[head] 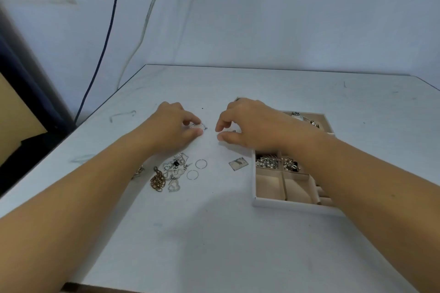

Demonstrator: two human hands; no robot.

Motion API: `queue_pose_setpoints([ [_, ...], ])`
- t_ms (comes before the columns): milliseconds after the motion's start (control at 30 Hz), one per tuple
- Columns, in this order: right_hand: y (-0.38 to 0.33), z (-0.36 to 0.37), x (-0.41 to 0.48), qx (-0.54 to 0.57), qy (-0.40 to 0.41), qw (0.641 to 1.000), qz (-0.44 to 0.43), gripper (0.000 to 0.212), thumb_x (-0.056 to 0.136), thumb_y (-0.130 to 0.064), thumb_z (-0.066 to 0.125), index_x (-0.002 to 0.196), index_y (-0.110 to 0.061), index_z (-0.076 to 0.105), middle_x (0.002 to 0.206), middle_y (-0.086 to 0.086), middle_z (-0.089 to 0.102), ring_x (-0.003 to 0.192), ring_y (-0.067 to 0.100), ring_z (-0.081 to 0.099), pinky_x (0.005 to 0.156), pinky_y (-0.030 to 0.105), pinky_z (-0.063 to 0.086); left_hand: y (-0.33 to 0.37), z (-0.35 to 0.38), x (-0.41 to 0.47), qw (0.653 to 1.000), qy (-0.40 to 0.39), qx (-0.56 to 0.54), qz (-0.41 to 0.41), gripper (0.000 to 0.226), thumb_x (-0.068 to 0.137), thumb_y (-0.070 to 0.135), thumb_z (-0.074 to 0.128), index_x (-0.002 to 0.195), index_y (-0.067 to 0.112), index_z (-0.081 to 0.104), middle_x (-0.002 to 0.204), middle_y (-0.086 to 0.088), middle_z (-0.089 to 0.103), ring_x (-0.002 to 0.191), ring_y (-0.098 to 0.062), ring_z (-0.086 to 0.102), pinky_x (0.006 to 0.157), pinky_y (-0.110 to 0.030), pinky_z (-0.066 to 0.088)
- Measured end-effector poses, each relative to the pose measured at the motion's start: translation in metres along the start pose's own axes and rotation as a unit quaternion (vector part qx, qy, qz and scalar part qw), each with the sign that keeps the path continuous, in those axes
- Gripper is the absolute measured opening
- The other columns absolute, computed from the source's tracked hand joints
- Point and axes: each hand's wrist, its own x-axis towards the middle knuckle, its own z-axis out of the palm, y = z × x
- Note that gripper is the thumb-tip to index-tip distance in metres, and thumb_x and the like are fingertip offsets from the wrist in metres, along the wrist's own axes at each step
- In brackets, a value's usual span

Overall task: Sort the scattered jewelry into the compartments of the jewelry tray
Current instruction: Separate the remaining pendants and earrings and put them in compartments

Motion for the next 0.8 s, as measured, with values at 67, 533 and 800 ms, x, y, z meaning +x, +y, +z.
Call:
queue_pose_setpoints([
  [67,-0.006,0.001,-0.001,-0.002,0.001,1.0,-0.005,0.027,0.088,-0.046,0.054,0.108,-0.031,0.063,0.102,-0.009,0.058,0.103,0.013,0.048,0.081,0.03,0.037,-0.001,-0.001,0.001,1.0,-0.001,-0.02,-0.004,0.026,0.084,0.048,0.061,0.105,0.034,0.065,0.095,0.009,0.053,0.098,-0.011,0.044,0.083,-0.025,0.036],
  [533,-0.041,0.014,-0.001,0.067,-0.092,0.993,-0.025,0.029,0.083,-0.045,0.064,0.108,-0.031,0.064,0.095,-0.01,0.06,0.085,0.007,0.052,0.078,0.028,0.045,-0.006,-0.032,-0.064,0.995,0.067,-0.065,-0.031,0.016,0.076,0.032,0.077,0.089,0.032,0.068,0.077,0.015,0.066,0.072,0.001,0.06,0.065,-0.014,0.045],
  [800,-0.052,0.012,0.01,0.092,-0.154,0.983,0.049,0.014,0.082,-0.032,0.068,0.091,-0.023,0.062,0.078,-0.011,0.057,0.072,0.01,0.056,0.062,0.028,0.044,-0.006,-0.014,-0.084,0.979,0.18,-0.098,-0.01,0.013,0.083,0.023,0.069,0.095,0.028,0.071,0.08,0.02,0.062,0.076,0.005,0.059,0.068,-0.004,0.04],
])
